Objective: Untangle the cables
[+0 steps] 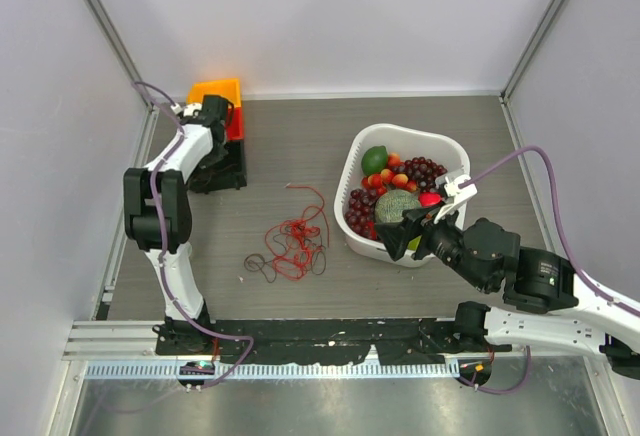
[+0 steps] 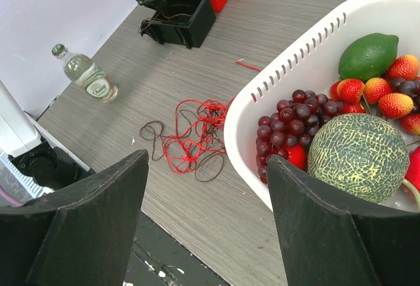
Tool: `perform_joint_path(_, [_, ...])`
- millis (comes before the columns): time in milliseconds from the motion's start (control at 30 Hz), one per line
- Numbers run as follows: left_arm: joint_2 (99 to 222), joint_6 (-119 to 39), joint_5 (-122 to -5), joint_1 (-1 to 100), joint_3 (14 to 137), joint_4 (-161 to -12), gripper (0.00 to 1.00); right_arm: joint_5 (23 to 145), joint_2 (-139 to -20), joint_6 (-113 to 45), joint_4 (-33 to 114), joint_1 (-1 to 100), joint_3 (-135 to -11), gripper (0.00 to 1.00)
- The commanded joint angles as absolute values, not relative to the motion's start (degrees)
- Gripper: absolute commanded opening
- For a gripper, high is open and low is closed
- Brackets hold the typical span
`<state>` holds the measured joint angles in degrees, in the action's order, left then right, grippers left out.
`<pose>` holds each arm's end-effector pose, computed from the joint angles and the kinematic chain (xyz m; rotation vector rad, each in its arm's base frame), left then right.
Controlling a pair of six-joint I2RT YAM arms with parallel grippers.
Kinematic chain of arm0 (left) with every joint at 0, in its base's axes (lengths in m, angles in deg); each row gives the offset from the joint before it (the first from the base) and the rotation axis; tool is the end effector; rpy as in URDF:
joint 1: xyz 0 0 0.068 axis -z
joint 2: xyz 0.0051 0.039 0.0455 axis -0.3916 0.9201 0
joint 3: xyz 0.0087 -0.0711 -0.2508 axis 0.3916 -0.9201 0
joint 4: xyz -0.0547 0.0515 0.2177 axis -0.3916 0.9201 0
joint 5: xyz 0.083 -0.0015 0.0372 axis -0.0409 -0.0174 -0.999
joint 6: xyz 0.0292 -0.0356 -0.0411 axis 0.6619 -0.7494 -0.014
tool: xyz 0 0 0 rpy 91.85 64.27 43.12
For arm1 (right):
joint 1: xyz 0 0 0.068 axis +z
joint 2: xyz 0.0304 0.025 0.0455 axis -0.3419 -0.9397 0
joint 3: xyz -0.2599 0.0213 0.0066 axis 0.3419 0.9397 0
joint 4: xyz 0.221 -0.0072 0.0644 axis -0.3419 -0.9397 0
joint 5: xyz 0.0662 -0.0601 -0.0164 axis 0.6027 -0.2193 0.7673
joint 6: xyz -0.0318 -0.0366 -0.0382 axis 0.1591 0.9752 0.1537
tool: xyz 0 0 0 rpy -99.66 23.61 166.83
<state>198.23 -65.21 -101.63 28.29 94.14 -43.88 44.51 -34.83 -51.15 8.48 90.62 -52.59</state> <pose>0.3887 -0.0122 0.2201 -0.8380 2.3481 0.4051 0.0590 0.0941 0.3612 -0.3392 1.7946 0.6894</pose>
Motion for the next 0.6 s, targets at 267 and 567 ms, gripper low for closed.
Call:
perform_joint_path(267, [196.0, -61.6, -101.0, 27.1, 93.2, -47.7, 0.0, 44.9, -35.8, -51.1, 11.7, 90.4, -52.9, 0.77])
perform_joint_path(567, [203.3, -49.6, -91.5, 27.0, 102.5, -50.0, 0.0, 45.5, -35.8, -52.3, 11.7, 90.4, -52.8, 0.77])
